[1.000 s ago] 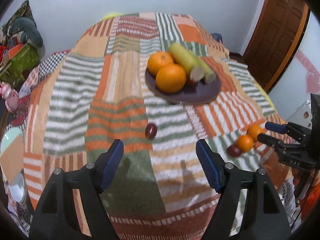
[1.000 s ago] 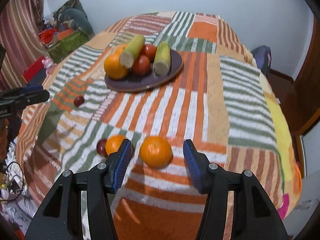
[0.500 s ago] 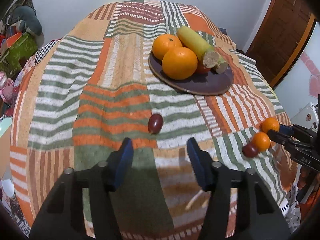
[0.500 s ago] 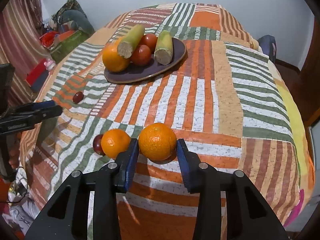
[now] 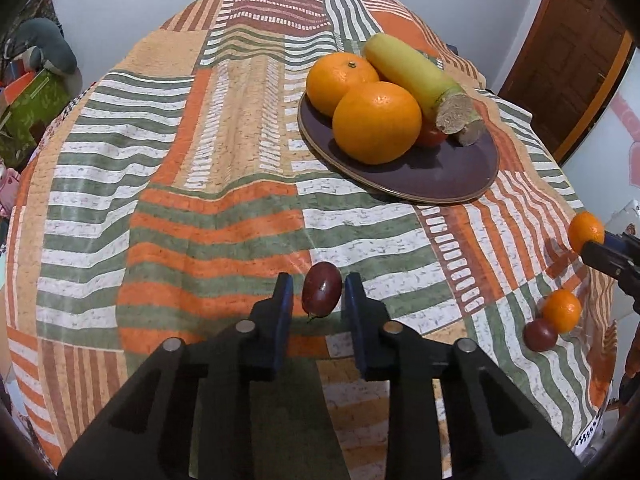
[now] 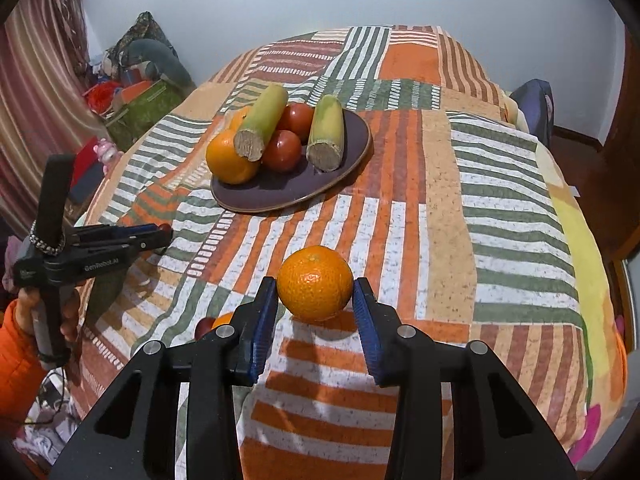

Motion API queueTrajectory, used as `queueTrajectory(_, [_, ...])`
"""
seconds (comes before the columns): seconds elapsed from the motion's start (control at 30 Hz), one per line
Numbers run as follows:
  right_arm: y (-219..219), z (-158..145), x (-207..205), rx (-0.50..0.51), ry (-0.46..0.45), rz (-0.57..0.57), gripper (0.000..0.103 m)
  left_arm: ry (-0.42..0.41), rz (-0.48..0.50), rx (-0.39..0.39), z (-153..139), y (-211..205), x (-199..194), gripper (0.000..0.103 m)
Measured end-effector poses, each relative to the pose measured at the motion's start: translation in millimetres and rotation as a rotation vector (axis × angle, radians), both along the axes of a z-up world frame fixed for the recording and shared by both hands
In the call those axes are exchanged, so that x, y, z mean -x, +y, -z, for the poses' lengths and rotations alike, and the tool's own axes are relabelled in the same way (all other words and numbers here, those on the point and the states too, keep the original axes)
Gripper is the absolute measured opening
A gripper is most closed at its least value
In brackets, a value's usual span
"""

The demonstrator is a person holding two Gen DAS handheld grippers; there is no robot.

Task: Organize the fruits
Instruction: 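Place the date on the plate while the right tool sets the mandarin beside it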

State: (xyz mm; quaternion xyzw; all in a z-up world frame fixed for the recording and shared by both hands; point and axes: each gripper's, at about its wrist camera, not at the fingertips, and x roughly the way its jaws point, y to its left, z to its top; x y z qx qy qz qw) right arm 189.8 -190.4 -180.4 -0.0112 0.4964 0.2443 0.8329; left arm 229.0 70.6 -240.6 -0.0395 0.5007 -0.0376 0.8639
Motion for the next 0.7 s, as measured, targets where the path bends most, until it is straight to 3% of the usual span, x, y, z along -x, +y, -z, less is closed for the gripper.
queueTrajectory(0.23, [4,-2,-9,-0.011,-0.004,-0.007,0.036,-0.005,0.005,0.022,-5,2,0,0.018])
queueTrajectory(0.7, [29,-17,-38,-0.014,-0.065,-0.063,0.036,-0.122,0.063,0.033,-58,-18,-14,0.018])
